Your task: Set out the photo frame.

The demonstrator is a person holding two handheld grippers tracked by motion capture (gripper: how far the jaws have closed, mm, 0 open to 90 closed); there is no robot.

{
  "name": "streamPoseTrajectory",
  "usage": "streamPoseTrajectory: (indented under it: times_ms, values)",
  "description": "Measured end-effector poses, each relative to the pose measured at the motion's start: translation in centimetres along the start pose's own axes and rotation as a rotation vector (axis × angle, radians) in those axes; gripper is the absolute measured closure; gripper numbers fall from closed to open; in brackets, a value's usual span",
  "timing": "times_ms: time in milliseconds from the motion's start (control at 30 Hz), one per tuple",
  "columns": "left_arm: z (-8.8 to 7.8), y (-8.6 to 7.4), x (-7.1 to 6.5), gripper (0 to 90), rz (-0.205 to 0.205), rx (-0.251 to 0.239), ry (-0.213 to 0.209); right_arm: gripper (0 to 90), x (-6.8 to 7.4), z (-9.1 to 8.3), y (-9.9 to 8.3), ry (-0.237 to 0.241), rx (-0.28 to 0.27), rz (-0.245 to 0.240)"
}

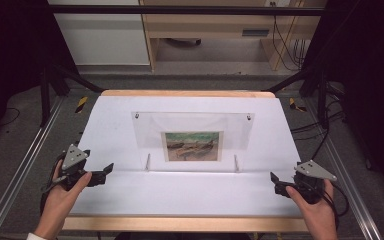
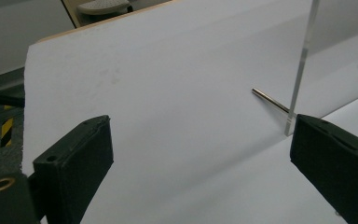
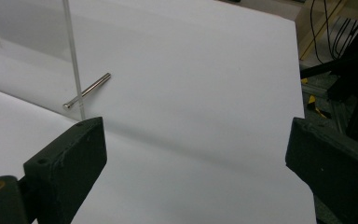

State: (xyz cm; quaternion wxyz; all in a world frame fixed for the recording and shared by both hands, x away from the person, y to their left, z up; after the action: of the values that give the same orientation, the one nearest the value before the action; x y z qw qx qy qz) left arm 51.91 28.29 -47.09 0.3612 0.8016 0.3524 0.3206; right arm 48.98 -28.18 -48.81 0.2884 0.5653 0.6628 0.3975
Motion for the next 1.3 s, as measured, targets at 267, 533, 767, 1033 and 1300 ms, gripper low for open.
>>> streamPoseTrajectory:
  times_ms: [267, 533, 767, 1033, 1300]
  values:
    - [1.4, -0.9, 1.3, 5.6, -0.021, 0.040, 0.019, 5.9, -1.1, 1.8, -0.5, -0.016, 0.029, 0.026]
    - [2.6, -1.3, 1.8, 5.5, -0.029, 0.057, 0.028, 5.9, -1.0, 3.1, -0.5, -0.017, 0.045, 0.030]
    - [3.7, -1.6, 1.8, 5.6, -0.037, 0.073, 0.027, 6.6, -1.0, 4.5, -0.5, -0.016, 0.049, 0.055]
    - [5.2, -1.5, 1.5, 5.6, -0.041, 0.083, 0.018, 7.7, -1.3, 5.7, -0.1, -0.023, 0.044, 0.074]
    - [6.6, -1.2, 1.5, 5.8, -0.053, 0.060, 0.025, 8.4, -1.2, 6.7, 0.1, -0.018, 0.027, 0.089]
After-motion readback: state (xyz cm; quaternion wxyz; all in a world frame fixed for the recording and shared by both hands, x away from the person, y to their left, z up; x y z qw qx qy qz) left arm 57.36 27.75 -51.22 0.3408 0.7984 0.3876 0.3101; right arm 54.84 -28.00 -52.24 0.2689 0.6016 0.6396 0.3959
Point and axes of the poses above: each handheld gripper's, and its own axes: z roughly forward along the jaws, y roughly out of its top, x roughly to its left, the point moved 10 cm from there along z, roughly forward along the jaws, and after that the axes turned 11 degrees about z, right-handed, at the moved point
